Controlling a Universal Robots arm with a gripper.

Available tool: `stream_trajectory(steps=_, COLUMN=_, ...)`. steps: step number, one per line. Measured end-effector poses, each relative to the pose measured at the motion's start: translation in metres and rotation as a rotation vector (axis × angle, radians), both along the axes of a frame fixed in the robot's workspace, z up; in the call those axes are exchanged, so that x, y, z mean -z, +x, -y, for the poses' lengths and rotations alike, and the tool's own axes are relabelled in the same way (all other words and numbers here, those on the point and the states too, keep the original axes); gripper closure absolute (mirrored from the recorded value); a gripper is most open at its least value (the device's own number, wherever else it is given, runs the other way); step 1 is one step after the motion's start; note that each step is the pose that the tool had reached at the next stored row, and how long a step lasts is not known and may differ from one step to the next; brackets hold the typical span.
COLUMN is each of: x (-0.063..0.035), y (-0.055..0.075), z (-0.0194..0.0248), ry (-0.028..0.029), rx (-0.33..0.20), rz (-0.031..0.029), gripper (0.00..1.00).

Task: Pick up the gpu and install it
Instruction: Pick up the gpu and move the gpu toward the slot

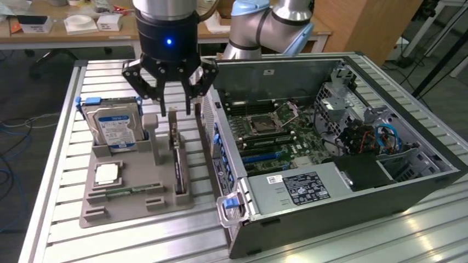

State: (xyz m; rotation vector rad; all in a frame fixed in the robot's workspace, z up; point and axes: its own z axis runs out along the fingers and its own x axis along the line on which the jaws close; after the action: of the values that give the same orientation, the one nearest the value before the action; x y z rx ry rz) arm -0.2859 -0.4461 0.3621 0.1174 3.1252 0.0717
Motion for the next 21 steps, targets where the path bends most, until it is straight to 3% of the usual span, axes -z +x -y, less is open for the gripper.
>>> stream_trajectory(steps=3, x=0.0053, y=-0.002, z=0.0129, ry=-0.0001, rx=0.000, rz=-0.0002, gripper=0.53)
stream_trajectory(steps=5, x=0.0093, y=-0.003, z=0.0165, ry=0.0003, rx=0.003, rz=0.0001, gripper=0.53)
stream_trajectory(steps=12, x=0.0218, y=-0.003, z=0.0133, ry=0.0002, rx=0.025, rz=-0.0001, gripper=0.53)
stream_trajectory(steps=17, x=0.0309, y=-0.003, z=0.0200, ry=0.0000, rx=0.025, rz=-0.0002, gripper=0.53)
stream_trajectory(steps=21, x=0.0382, y=-0.003, z=0.0215, ry=0.0000, rx=0.020, rz=-0.0001, gripper=0.53)
